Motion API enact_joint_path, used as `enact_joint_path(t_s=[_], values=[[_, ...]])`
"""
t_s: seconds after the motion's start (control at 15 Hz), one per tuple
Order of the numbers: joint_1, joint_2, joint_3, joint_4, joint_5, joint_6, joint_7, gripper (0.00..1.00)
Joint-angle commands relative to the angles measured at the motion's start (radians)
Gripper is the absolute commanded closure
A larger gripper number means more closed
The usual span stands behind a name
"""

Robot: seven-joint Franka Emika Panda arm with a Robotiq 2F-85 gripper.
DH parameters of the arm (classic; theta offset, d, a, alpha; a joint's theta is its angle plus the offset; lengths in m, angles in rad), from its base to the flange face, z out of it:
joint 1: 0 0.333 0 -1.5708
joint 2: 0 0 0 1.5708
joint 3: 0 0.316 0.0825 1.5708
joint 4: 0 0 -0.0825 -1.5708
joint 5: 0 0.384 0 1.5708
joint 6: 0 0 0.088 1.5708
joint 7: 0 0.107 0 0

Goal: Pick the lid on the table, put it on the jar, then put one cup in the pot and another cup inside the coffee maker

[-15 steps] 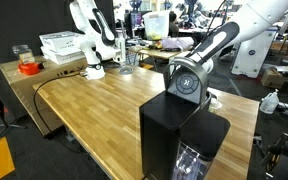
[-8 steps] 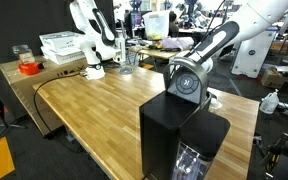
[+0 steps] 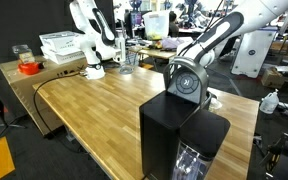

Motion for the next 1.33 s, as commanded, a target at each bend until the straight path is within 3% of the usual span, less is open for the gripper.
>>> enact_joint_path(t_s=[0.0, 0.4, 1.27], values=[[-0.014, -0.078, -0.023, -0.029, -0.023, 0.025, 0.018, 0.73], [-0.051, -0.196, -0.077, -0.078, -0.015, 0.070, 0.037, 0.73], [-0.113, -0.398, -0.164, -0.308, 0.006, 0.209, 0.122, 0.73]])
